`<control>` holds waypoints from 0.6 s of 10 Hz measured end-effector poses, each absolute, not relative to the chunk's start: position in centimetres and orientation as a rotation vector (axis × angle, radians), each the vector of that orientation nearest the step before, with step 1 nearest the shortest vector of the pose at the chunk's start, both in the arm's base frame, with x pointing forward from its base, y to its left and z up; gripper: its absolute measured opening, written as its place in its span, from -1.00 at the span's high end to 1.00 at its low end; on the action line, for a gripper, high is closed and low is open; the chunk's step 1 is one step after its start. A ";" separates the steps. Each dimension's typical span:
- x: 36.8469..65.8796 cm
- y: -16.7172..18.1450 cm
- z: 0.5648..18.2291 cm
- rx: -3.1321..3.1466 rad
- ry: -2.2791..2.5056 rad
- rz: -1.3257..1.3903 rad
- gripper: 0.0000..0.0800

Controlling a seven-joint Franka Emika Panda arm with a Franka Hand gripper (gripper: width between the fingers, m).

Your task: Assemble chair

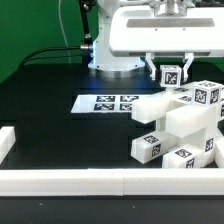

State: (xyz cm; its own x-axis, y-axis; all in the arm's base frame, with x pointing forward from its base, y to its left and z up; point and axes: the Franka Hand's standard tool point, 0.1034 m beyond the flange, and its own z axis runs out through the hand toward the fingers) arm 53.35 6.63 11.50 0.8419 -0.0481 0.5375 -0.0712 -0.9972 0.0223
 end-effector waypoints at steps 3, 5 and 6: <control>53.2 6.6 10.9 2.973 -0.090 0.851 0.30; 53.2 6.6 10.9 2.973 -0.090 0.852 0.30; 53.2 6.6 10.9 2.973 -0.089 0.851 0.30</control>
Offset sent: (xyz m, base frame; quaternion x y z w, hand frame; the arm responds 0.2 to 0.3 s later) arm -0.0001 -0.0011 -0.0059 -0.0009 0.0104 -0.0011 0.9999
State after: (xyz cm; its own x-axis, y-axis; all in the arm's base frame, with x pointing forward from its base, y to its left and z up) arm 53.17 6.57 10.87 0.8469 -0.0424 0.5300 -0.0686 -0.9972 0.0299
